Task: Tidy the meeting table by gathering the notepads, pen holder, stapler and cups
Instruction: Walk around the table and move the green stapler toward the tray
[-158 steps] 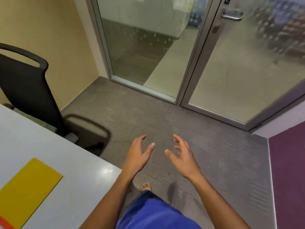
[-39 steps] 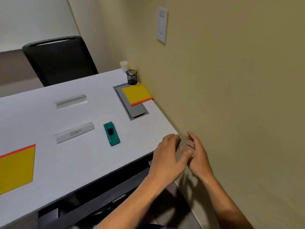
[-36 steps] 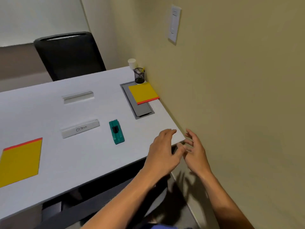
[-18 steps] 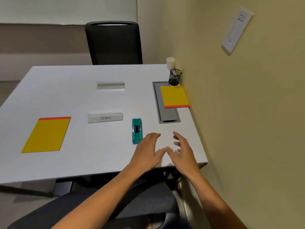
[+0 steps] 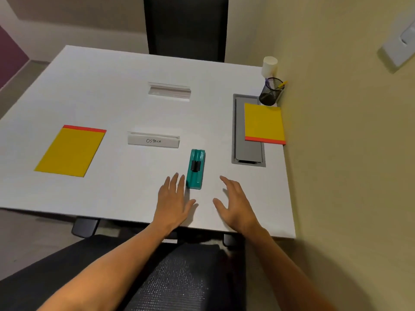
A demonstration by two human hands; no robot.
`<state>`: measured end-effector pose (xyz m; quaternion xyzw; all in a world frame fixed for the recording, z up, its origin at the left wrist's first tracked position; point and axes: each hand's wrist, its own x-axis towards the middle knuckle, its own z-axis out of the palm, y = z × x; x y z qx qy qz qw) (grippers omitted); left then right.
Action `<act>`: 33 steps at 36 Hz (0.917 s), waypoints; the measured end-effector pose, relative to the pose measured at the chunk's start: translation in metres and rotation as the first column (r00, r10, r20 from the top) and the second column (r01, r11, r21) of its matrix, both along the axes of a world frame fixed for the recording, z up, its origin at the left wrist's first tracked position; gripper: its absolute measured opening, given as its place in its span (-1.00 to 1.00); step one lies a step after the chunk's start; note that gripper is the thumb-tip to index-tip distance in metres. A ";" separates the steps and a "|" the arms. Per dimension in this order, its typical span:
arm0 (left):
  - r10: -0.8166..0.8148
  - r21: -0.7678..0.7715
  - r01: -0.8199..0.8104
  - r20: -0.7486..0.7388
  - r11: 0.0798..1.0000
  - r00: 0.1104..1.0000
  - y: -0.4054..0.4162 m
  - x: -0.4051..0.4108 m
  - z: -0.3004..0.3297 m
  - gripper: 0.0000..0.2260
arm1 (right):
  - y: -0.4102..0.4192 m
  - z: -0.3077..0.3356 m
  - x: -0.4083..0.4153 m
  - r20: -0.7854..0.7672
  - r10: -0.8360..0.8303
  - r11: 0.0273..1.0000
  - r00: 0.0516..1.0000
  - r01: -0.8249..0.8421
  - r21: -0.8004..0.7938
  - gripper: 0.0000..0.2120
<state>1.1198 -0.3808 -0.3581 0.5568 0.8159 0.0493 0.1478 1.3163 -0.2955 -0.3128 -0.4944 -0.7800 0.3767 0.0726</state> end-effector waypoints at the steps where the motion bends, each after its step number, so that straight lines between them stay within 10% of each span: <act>1: 0.008 -0.022 -0.009 -0.028 1.000 1.000 0.001 -0.004 -0.006 -0.23 | 0.002 -0.003 -0.002 0.000 0.009 1.000 1.000 -0.009 -0.007 -0.33; 22: 0.032 -0.036 -0.039 -0.172 0.999 0.985 0.015 -0.035 -0.097 -0.21 | 0.047 -0.048 -0.081 0.022 0.079 0.995 0.997 -0.080 0.066 -0.35; 33: 0.026 0.027 -0.022 -0.167 0.999 0.986 0.022 -0.041 -0.105 -0.24 | 0.067 -0.065 -0.135 0.160 -0.049 0.995 0.986 0.034 0.097 -0.03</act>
